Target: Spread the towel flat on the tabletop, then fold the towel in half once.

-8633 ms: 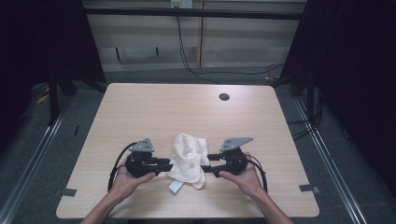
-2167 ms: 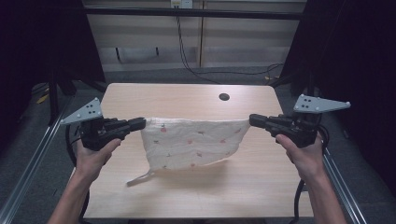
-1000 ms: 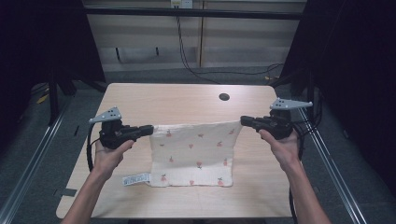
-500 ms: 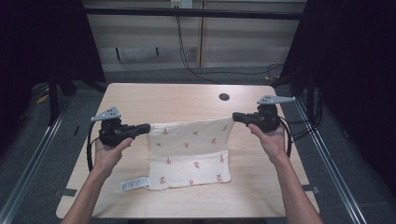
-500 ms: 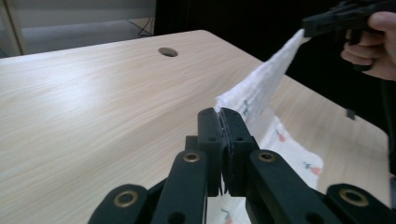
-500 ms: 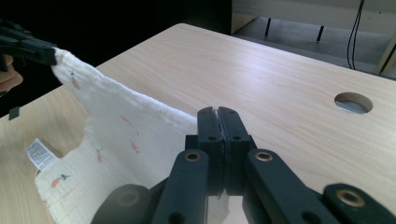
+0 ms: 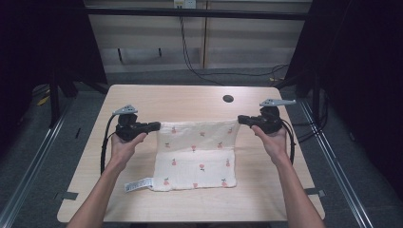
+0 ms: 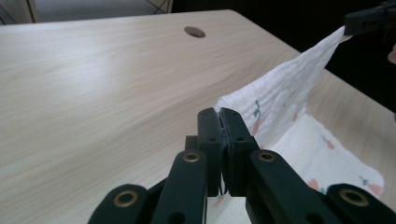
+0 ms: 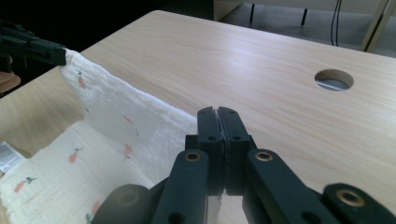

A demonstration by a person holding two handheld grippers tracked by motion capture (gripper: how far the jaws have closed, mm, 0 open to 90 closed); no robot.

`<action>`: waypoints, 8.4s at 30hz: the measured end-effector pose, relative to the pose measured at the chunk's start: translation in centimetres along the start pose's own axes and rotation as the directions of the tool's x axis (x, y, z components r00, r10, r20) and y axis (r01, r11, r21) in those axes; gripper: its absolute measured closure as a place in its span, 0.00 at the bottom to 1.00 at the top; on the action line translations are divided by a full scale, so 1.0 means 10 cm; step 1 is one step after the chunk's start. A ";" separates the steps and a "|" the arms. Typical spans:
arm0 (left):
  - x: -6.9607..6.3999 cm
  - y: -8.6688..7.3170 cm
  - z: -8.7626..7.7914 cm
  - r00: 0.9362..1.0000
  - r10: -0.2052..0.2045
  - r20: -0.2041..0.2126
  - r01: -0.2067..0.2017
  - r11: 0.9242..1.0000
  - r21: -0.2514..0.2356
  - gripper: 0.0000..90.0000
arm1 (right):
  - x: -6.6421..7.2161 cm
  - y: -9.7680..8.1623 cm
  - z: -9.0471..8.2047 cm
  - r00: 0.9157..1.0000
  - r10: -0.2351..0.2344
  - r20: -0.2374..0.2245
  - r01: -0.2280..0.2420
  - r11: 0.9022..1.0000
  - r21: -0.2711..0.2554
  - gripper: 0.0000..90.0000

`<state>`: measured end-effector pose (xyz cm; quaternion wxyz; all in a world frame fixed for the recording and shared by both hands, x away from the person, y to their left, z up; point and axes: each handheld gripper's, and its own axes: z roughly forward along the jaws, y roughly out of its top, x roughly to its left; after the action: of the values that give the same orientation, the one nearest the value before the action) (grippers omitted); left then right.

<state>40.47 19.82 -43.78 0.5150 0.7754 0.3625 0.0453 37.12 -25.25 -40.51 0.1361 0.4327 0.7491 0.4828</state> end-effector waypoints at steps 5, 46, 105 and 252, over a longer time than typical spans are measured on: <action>0.05 -0.02 0.16 1.000 -0.011 -0.001 0.011 1.000 0.008 0.98 | -0.10 -0.04 0.06 1.000 0.020 0.023 -0.020 1.000 0.024 0.99; -0.26 -0.69 0.19 0.993 0.094 0.071 -0.111 0.952 0.286 0.85 | 0.61 -1.03 0.23 0.986 -0.164 -0.019 0.164 0.952 0.260 0.69; -0.54 -0.72 0.22 0.994 0.100 0.037 -0.106 0.953 0.282 0.76 | 0.27 -0.91 -0.16 1.000 -0.028 -0.014 0.030 0.985 0.171 0.68; -0.16 0.33 0.27 0.995 0.086 0.054 -0.090 0.993 0.076 0.97 | -0.19 -0.04 -0.07 0.998 0.023 -0.066 -0.025 0.999 -0.029 0.99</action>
<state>42.16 16.09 -41.79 0.4908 0.8111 0.3163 0.0343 37.56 -27.20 -40.87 0.1120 0.4233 0.7408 0.5094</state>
